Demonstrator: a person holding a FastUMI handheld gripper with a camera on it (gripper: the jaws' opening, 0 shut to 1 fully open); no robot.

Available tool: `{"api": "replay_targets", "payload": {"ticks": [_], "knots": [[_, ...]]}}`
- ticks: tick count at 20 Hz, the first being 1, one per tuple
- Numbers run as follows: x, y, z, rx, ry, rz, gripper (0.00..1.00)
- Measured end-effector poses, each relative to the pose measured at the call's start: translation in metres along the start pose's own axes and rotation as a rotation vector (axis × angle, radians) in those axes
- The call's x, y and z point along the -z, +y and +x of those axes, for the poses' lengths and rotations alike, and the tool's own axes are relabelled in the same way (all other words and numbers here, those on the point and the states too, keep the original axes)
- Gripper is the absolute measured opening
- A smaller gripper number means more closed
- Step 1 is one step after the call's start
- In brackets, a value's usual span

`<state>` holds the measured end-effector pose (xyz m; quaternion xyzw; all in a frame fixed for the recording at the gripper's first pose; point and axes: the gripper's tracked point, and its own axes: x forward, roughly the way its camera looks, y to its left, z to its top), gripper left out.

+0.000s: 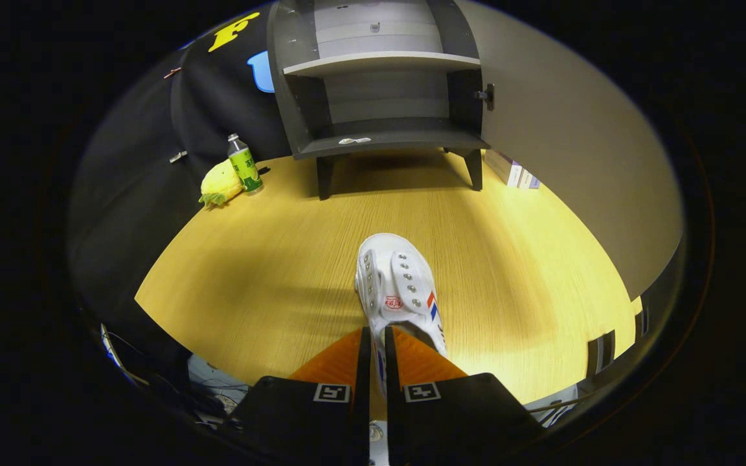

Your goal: Open the shoe cabinet door, grab the shoes and put them into the shoe cabinet, then close the shoe cabinet door.

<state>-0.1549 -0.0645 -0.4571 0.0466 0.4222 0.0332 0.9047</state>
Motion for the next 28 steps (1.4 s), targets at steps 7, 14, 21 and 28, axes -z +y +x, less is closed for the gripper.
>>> {"api": "replay_targets", "payload": {"ticks": [7,14,21,28], "knots": [[0.017,0.002,0.02,-0.026,0.06,0.007,0.22],[0.019,0.007,0.047,-0.042,0.066,-0.004,0.21],[0.006,0.014,0.071,-0.053,-0.01,-0.014,0.21],[-0.005,0.01,0.08,-0.054,-0.121,0.0,0.18]]}}
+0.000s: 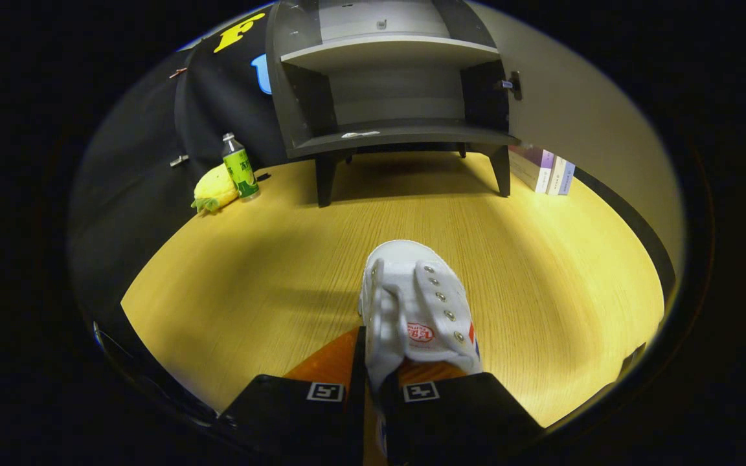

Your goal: Open the shoe cabinet door, grab the shoes and put them into the shoe cabinet, then close the shoe cabinet door.

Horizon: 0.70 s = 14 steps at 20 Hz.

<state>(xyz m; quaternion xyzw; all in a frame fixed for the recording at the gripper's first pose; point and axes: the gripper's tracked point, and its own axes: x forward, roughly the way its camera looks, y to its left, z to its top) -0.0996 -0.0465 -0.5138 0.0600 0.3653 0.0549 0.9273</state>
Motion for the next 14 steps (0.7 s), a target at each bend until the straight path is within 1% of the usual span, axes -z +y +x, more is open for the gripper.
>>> {"api": "replay_targets", "payload": {"ticks": [2,5,14], "knots": [[0.0008,0.0008,0.0014,-0.004,-0.021,-0.009,0.19],[0.0027,-0.0002,0.002,0.005,-0.019,-0.042,0.19],[0.0018,0.0021,0.0065,-0.013,-0.008,-0.023,0.2]]}}
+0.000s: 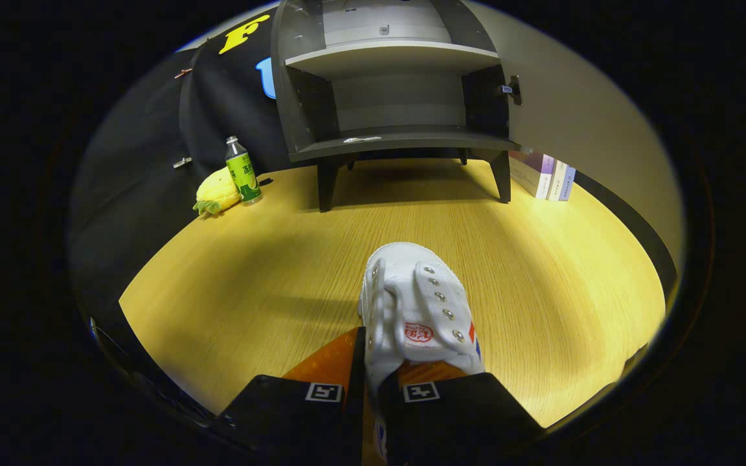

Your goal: Open the shoe cabinet door, grab the shoes and put them into the shoe cabinet, then close the shoe cabinet door.

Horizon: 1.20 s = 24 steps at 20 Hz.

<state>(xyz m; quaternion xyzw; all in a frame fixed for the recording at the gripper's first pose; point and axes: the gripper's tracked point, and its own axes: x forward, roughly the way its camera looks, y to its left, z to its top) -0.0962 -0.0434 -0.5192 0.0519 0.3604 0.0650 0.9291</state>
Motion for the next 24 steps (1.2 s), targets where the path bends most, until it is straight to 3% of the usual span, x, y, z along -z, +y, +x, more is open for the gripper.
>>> {"api": "replay_targets", "payload": {"ticks": [2,8,12,24], "knots": [[-0.001,-0.001,-0.01,-0.005,0.0,-0.006,0.05],[-0.002,0.0,-0.007,-0.02,0.027,-0.026,0.05],[-0.034,0.0,-0.021,-0.015,0.019,-0.016,0.05],[-0.286,0.034,-0.111,0.091,-0.302,-0.045,0.05]]}}
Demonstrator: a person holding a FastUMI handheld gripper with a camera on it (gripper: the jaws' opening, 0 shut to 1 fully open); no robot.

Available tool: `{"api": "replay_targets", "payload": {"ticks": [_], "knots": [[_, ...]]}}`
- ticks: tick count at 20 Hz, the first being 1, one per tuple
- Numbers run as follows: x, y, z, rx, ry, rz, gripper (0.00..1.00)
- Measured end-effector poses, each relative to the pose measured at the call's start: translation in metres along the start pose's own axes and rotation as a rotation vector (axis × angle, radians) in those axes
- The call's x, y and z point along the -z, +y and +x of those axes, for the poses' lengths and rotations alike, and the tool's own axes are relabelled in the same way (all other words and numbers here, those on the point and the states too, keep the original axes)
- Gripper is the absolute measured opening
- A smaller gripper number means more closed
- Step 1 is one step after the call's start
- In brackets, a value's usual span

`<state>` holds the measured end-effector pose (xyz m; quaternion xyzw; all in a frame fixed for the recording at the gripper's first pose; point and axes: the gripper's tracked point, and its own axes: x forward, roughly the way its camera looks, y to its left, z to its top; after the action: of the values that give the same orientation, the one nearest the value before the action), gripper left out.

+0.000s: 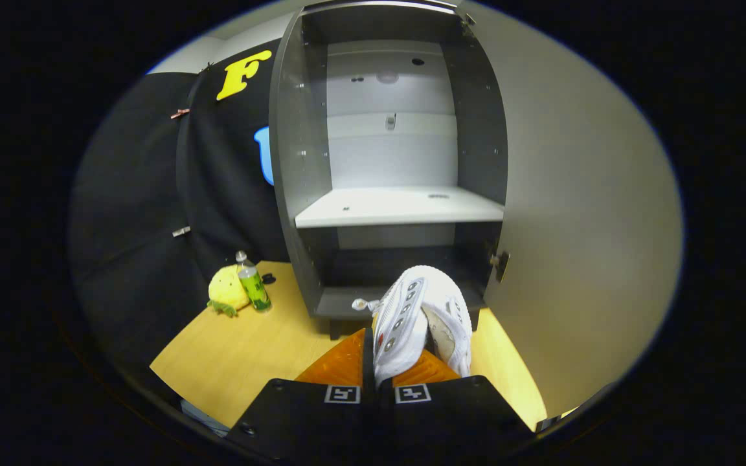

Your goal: Open the shoe cabinet door, grab the shoes and put them into the shoe cabinet, then close the shoe cabinet door.

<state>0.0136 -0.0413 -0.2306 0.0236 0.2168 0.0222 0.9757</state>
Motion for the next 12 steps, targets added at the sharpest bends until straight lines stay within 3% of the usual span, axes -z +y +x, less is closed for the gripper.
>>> {"api": "replay_targets", "payload": {"ticks": [6,12], "knots": [[-0.095,-0.009,0.035,0.011,-0.095,-0.027,0.05],[-0.162,-0.022,0.116,0.005,-0.131,-0.103,0.05]]}}
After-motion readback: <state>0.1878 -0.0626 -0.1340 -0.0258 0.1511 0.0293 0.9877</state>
